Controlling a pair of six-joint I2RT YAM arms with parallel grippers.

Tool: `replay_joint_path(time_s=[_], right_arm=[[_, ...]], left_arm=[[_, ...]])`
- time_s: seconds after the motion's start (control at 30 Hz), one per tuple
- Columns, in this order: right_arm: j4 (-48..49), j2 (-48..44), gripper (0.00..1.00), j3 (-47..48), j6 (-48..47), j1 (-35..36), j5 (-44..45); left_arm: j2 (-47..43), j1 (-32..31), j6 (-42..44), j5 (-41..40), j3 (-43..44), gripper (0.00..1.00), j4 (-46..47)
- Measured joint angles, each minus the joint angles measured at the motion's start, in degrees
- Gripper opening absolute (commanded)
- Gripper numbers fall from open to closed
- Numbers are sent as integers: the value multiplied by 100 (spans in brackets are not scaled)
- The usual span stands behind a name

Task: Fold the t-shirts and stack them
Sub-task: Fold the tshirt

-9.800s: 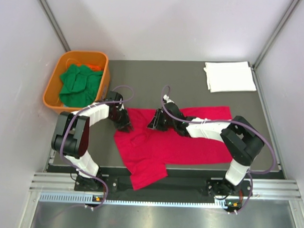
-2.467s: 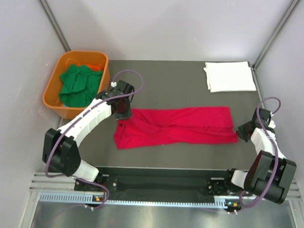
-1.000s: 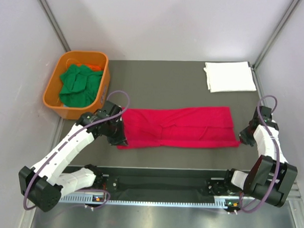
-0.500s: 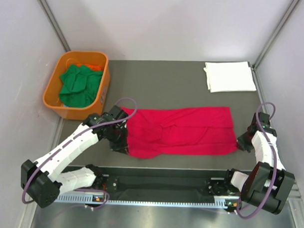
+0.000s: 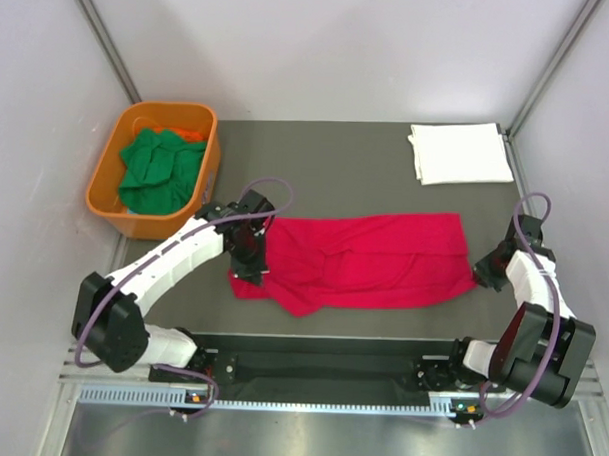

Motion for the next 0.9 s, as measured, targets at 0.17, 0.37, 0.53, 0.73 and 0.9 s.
replay_joint_path(time_s=[0.17,0.37,0.53,0.73,0.9], right_arm=[[177,208,0,162,-57,-2,-133],[396,614,0,302,-74,0,-192],[476,848,0,411,-79,-2,-219],[619,1062,0,481,-76,0,-354],[638,1182,0,529,-74,0,-481]], left_arm=[[509,205,101,-166,533,0,125],[866,568,284,-317,922,0,306],[1019,1012,455,-280,1014,0,404],[1314,1259,586,-131,1099,0,549],[1467,1311,673,-114,1113,0,625]])
